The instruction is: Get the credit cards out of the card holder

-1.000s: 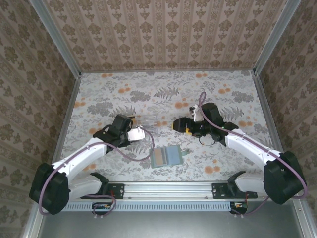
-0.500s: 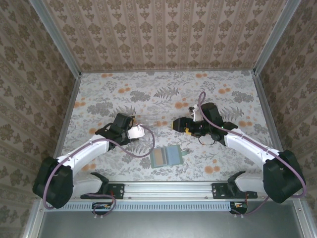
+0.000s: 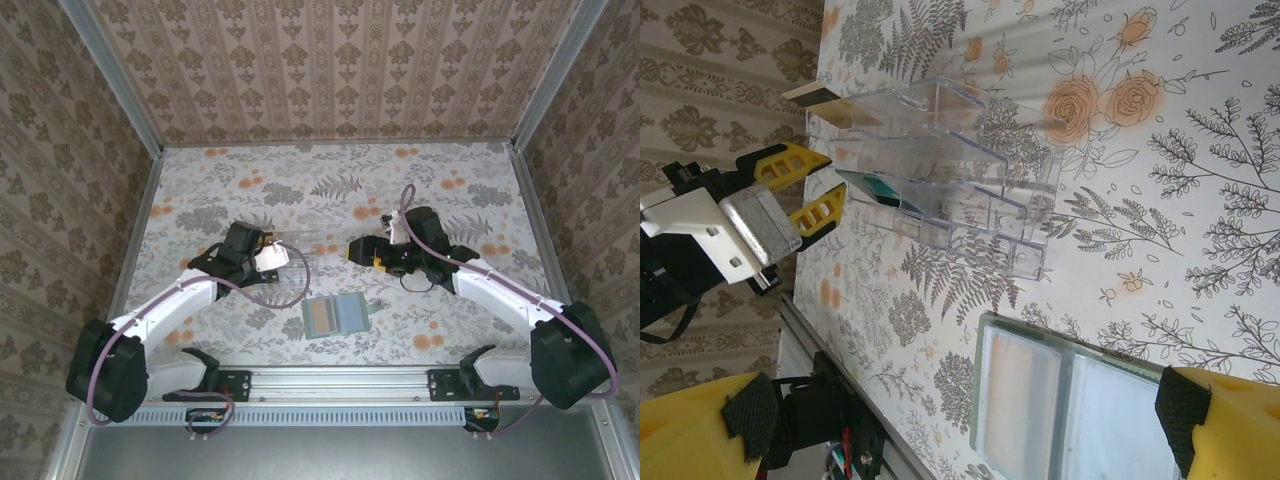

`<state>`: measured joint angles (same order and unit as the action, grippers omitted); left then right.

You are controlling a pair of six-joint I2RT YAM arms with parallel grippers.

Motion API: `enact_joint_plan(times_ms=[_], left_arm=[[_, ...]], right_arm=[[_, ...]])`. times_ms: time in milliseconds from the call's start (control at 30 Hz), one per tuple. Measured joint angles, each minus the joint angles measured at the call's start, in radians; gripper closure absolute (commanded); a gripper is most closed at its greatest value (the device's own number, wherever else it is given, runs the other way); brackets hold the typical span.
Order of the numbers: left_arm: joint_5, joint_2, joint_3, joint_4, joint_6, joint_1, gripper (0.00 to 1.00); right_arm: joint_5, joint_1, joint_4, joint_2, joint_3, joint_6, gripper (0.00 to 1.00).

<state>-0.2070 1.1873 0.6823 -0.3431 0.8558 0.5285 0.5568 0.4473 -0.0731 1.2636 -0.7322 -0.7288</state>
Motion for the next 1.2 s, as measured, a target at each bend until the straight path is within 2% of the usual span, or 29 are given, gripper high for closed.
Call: enact_joint_plan(times_ms=[233,333,400,500,633,767,900,1000,1200], left_arm=[[0.001,-0.016,0.002,-0.014,-0.021,0.0,0.7],[0.001,-0.027,0.02,-0.03,-0.051,0.0,0.62],[0.002,-0.037,0.038,-0.032,-0.079,0.0,0.7],[0.013,-0.055,0.068,-0.054,-0.129,0.0,0.69],[0.048,-0.063,0.133,-0.116,-0.256,0.0,0.65],[0.11,-0.053,0.244,-0.198,-0.472,0.0,0.63],[0.193,-0.011,0.348,-0.253,-0.735,0.001,0.65],[0.256,0.015,0.35,-0.263,-0.918,0.025,0.65],[0.339,0.031,0.244,-0.217,-1.229,0.192,0.63]], right_arm=[[0.0,0.0,0.005,0.0,0.0,-0.007,0.0],[0.0,0.0,0.005,0.0,0.0,-0.007,0.0],[0.0,0.0,0.005,0.0,0.0,-0.007,0.0],[0.001,0.0,0.005,0.0,0.0,-0.007,0.0],[0.002,0.0,0.005,0.0,0.0,-0.007,0.0],[0.001,0.0,0.002,0.0,0.0,-0.007,0.01],[-0.008,0.013,-0.023,0.0,0.0,0.006,0.11],[-0.024,0.033,-0.043,0.0,0.005,0.024,0.22],[-0.082,0.105,-0.101,0.0,0.043,0.061,0.52]])
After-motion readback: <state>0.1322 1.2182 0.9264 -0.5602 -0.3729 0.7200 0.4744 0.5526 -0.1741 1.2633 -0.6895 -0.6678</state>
